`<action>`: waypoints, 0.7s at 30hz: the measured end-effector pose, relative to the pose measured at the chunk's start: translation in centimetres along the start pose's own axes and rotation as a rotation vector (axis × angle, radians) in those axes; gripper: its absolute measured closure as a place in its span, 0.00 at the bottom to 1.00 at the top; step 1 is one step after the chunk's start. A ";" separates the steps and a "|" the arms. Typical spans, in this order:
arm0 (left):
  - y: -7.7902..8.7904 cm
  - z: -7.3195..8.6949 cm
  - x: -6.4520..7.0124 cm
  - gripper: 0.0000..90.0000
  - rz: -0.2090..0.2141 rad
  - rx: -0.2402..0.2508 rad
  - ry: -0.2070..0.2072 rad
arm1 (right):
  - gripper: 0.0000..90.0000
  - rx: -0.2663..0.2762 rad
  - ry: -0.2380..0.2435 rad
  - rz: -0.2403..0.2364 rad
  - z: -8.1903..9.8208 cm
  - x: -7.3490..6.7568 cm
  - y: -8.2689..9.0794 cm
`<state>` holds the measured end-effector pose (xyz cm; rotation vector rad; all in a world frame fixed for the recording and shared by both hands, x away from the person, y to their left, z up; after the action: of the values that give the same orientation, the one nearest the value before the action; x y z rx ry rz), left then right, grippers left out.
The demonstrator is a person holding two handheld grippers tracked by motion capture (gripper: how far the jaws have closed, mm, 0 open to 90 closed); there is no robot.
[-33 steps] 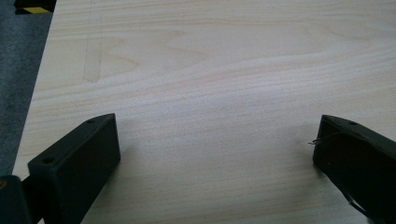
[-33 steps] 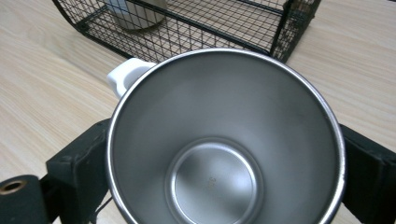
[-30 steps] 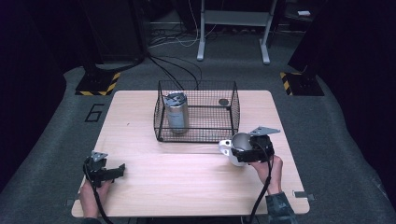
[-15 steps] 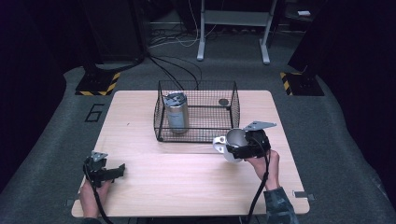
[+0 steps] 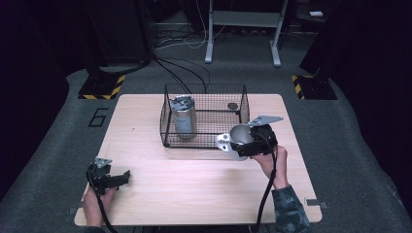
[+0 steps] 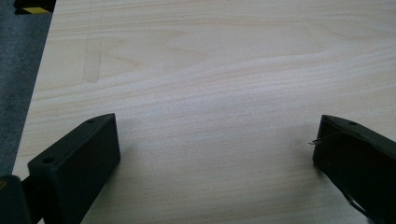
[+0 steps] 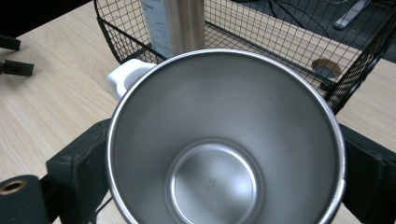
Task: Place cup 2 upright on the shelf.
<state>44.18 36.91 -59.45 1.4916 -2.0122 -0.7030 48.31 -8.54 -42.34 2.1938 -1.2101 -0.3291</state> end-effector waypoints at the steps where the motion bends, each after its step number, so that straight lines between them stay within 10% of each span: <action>1: 0.0 0.0 0.0 0.01 0.000 0.000 0.000 | 0.07 0.008 0.002 -0.001 -0.3 0.0 -0.1; 21: 0.0 0.0 0.0 0.01 0.000 0.000 0.000 | 0.07 0.012 0.065 -0.009 -4.8 0.2 -1.2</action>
<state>44.19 36.92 -59.45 1.4918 -2.0123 -0.7029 51.59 -6.36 -39.31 2.2030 -1.1702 -0.2533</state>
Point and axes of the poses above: each handheld gripper's, and its own axes: y roughly backward along the jaws, z roughly out of its underside, x roughly to its right, the point moved 9 cm from there along -y, roughly forward along the jaws, and after that the axes turned 9 degrees about z, right-handed, at the moved point
